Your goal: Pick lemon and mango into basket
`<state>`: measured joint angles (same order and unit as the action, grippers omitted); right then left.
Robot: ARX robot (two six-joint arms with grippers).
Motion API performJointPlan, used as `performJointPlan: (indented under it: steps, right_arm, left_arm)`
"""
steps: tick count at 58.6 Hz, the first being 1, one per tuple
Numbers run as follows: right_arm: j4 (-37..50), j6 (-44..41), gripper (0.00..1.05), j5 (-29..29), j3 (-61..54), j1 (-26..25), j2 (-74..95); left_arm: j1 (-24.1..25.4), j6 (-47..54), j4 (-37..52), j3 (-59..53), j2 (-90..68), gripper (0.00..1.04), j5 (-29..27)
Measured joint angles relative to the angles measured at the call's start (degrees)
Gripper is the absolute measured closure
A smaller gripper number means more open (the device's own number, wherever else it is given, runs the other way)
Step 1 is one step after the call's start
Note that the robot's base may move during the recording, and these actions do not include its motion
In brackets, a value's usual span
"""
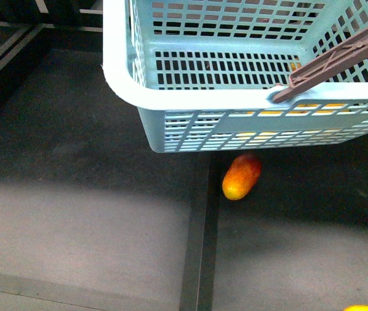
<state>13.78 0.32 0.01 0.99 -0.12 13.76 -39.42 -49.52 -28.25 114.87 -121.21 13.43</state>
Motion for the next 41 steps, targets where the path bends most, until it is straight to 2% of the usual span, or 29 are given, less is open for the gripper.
performJointPlan:
  steps: [16, 22, 41]
  right_arm:
    - [-3.96, 0.00, 1.03, 0.00, 0.00, 0.00, -3.93]
    - [-12.87, 0.00, 1.03, 0.04, 0.02, 0.02, -11.28]
    - [-13.68, 0.00, 1.03, 0.00, 0.02, 0.02, -13.35]
  left_arm:
    - [0.00, 0.00, 0.00, 0.00, 0.00, 1.00, 0.04]
    - [0.00, 0.02, 0.00, 0.00, 0.00, 1.00, 0.07]
    - [0.04, -0.02, 0.00, 0.00, 0.00, 1.00, 0.02]
